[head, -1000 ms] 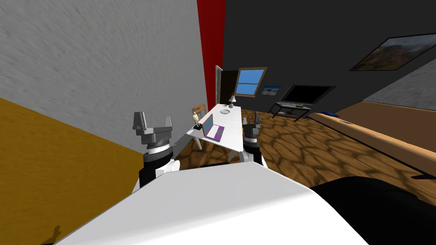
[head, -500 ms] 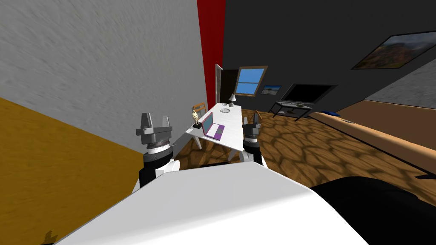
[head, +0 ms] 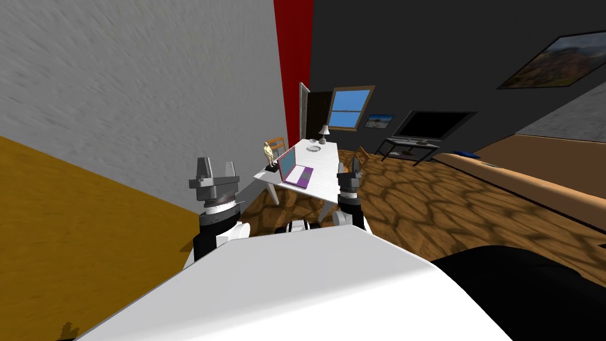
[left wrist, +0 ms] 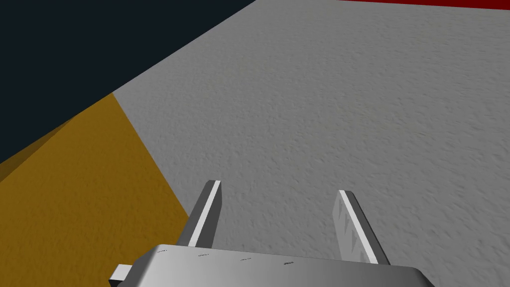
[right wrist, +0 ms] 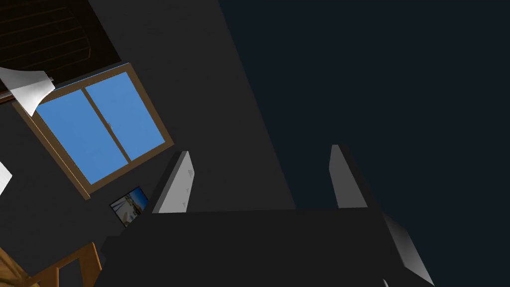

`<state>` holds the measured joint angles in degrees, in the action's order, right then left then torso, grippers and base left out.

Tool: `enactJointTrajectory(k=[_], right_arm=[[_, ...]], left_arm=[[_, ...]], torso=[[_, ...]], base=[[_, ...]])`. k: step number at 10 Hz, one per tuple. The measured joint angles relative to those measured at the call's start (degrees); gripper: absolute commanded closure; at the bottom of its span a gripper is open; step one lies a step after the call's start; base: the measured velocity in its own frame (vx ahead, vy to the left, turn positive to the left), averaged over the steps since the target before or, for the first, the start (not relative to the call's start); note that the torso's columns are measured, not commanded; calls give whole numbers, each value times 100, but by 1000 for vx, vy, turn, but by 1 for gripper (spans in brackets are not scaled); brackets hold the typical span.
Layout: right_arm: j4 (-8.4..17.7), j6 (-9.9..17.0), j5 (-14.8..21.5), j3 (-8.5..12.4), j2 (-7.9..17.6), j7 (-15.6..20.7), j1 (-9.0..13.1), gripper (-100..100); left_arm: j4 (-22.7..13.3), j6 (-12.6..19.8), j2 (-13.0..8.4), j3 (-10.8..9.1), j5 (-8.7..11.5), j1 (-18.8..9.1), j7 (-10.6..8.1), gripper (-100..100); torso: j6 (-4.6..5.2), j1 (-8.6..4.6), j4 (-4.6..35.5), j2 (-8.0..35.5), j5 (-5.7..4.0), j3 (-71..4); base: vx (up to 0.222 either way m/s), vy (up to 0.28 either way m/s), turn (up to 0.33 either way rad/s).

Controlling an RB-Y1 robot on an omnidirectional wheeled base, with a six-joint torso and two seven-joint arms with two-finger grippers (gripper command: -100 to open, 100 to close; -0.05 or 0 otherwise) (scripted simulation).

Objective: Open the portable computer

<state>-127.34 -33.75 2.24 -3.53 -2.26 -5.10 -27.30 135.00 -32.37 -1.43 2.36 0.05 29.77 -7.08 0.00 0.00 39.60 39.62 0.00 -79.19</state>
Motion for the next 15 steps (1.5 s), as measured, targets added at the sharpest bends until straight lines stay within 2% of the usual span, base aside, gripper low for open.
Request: enactJointTrajectory(k=[1,3,6,11,15], right_arm=[[19,30,16,0,142,29,6,-100],[63,242,84,5,495,169,101,-100],[86,727,292,-67,962,562,209,-100],[141,1339,488,-65,1336,997,348,-100],[164,1936,692,-90,1610,1425,501,-100]], left_arm=[[-2,0,0,0,0,0,0,0],[-3,1,1,1,0,0,0,0],[-3,1,1,2,0,0,0,0],[-3,1,1,1,0,0,0,0],[-3,1,1,1,0,0,0,0]], torso=[[0,5,189,195,1,-393],[0,18,262,264,5,-530],[0,8,270,271,2,-535],[0,0,268,266,1,-539],[1,0,269,268,1,-537]], base=[[-21,46,16],[-21,99,19],[-38,117,24],[-22,82,22],[-27,103,24]])
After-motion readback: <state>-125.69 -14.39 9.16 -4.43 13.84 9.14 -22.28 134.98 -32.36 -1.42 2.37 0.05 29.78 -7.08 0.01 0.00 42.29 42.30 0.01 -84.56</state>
